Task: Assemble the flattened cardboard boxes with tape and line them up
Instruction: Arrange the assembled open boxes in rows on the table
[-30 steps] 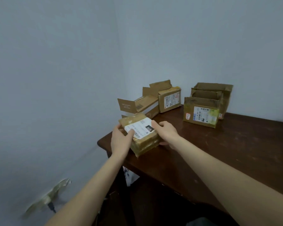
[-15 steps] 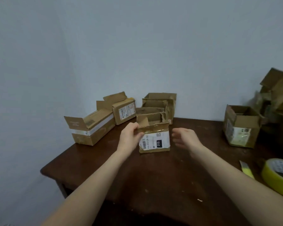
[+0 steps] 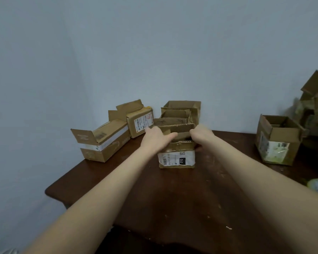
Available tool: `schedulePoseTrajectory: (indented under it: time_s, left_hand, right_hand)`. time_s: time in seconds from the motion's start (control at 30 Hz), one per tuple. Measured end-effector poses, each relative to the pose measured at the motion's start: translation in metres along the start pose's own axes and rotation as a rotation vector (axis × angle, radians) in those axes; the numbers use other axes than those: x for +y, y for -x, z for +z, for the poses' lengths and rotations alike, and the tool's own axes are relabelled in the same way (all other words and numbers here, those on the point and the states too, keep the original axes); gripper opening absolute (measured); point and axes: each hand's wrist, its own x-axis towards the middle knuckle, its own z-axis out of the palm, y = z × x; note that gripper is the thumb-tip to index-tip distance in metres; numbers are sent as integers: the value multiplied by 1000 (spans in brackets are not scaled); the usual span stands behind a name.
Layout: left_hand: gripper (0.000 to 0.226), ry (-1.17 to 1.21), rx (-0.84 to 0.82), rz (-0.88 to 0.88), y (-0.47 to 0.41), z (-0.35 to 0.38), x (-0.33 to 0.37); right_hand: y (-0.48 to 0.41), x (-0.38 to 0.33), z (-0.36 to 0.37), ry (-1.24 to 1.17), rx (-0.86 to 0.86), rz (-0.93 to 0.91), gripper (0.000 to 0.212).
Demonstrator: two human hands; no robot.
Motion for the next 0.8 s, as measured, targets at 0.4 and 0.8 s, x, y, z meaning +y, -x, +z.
schedulePoseTrajectory:
  time_s: [0.4,0.8]
  left_hand:
    - [11,703,-21,-381,-21,-12,-24]
    - [41,1279,22,-389,-36,5,-45]
  right_hand:
    - [-3,21,-5,-494,-44,101,17]
    - [-32,8,43,-671,-47,147,46]
